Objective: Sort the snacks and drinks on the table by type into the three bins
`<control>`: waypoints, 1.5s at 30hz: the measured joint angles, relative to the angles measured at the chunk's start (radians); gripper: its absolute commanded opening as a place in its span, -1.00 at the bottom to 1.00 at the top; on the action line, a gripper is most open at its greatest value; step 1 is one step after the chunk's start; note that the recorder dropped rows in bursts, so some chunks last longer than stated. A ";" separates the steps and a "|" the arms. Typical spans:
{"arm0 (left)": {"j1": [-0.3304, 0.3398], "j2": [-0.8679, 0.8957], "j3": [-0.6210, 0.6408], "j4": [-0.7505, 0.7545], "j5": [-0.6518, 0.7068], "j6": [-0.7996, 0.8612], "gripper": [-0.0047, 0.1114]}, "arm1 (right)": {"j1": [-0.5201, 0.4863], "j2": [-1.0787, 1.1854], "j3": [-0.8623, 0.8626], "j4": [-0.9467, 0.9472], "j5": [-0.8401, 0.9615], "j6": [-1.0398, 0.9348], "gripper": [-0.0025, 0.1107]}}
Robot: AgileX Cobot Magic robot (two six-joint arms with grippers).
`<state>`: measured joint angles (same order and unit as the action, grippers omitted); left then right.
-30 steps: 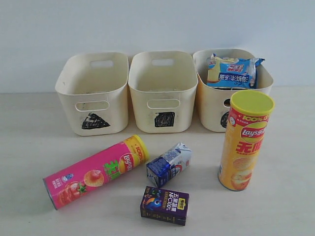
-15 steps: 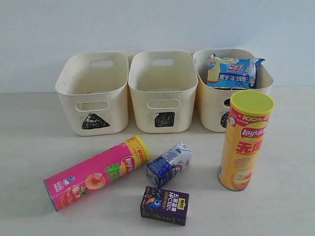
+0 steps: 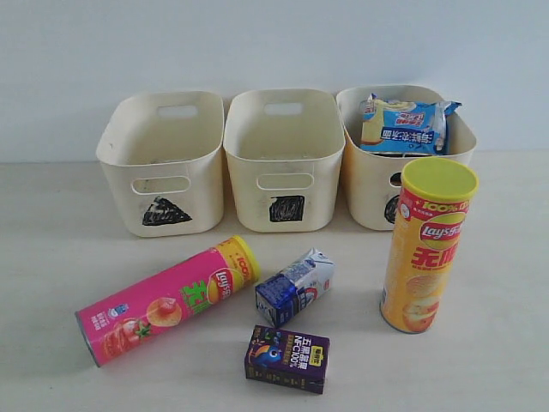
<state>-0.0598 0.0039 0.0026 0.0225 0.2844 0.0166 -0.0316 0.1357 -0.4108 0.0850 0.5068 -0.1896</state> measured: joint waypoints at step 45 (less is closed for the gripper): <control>0.000 0.000 0.000 0.000 0.000 0.000 -0.84 | 0.000 -0.131 0.405 -0.062 -0.155 0.180 -0.96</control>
<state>-0.0598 0.0039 0.0026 0.0225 0.2844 0.0166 -0.0312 0.0051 -0.0057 0.0227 0.3515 -0.0100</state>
